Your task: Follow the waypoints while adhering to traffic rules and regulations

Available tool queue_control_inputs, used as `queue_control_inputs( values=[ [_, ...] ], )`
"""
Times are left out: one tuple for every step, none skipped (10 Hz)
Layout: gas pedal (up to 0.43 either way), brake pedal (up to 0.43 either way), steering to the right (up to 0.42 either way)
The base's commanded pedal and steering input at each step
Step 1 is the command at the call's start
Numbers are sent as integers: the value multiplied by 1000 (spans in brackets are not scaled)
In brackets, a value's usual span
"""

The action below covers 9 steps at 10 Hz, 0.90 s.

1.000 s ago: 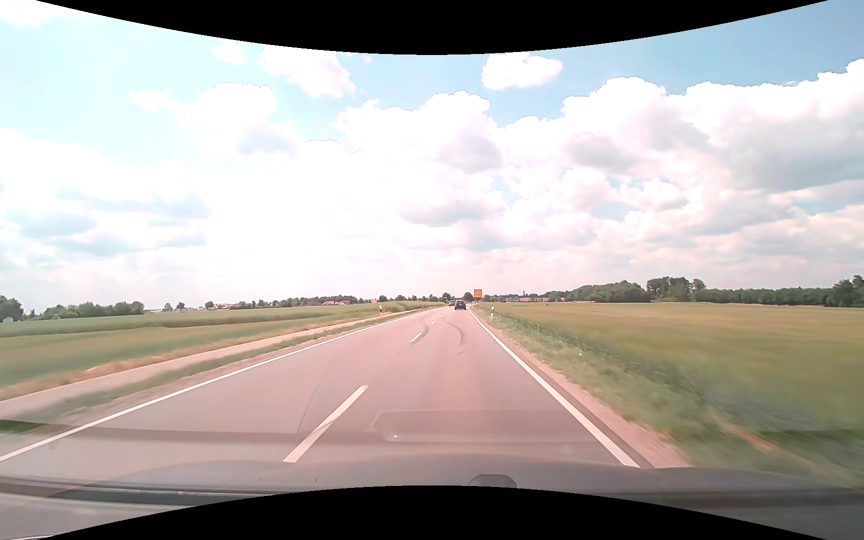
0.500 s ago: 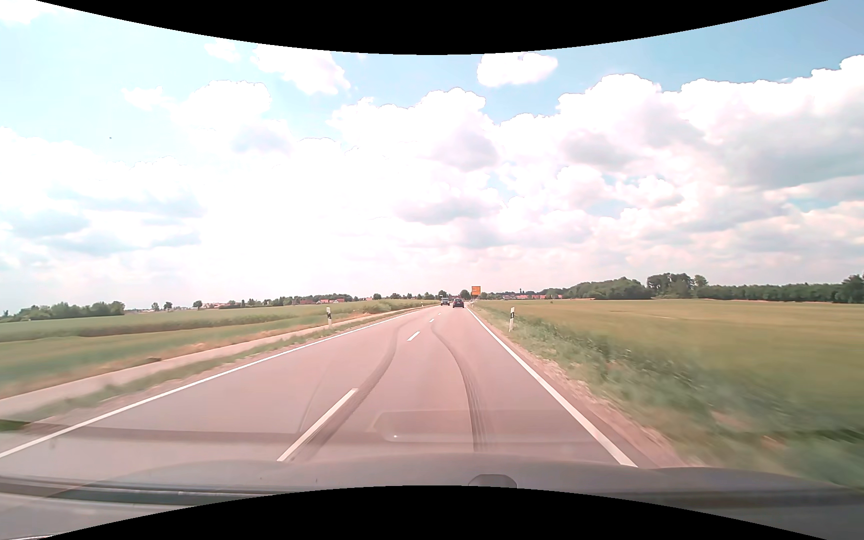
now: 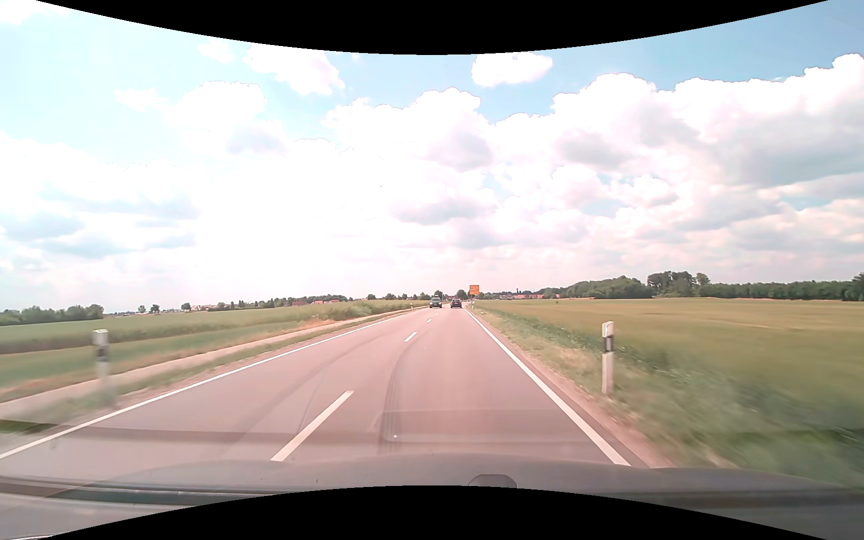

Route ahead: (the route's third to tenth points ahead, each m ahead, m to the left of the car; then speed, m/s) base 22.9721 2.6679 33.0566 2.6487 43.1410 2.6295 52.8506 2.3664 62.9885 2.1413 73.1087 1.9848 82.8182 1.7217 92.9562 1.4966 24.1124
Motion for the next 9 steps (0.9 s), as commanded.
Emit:
queue_control_inputs(
  values=[
    [177,0,3],
    [209,0,2],
    [220,0,1],
    [228,0,1],
    [248,0,1],
    [280,0,1],
    [280,0,1],
    [280,0,1],
    [280,0,1]
  ],
)
